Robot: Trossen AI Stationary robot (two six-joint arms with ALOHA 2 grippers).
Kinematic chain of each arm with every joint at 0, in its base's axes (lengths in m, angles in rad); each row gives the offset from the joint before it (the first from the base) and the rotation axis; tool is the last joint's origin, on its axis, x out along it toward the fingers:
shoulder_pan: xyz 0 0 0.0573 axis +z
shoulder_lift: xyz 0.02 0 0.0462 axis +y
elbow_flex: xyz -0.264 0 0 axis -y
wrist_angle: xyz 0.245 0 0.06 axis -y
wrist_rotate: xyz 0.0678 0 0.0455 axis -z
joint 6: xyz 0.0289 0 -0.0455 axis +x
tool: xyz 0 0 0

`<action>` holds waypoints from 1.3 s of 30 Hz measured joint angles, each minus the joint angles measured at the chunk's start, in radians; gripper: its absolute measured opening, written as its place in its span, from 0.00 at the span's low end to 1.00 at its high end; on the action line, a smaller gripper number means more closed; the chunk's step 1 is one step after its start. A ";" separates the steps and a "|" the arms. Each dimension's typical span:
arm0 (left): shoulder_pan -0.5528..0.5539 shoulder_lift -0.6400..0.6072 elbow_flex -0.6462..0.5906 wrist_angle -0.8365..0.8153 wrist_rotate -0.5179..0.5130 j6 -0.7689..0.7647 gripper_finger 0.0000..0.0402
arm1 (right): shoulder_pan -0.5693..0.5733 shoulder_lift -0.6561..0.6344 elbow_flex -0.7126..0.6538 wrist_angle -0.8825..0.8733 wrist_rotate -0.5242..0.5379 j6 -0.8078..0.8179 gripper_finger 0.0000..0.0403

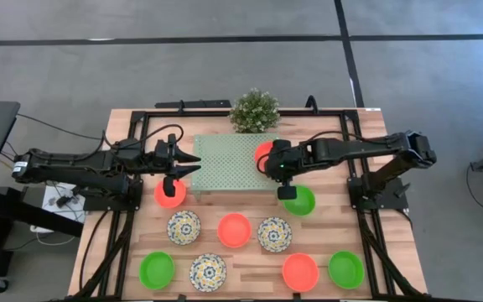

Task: Pick & Place Mini bowls
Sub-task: Put the orange bowl on the shelf, then put the yellow patterned bowl on the shelf

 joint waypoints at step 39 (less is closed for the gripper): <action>-0.151 0.211 0.000 0.241 -0.037 -0.083 0.28 | 0.316 -0.002 0.094 -0.189 0.005 0.249 0.35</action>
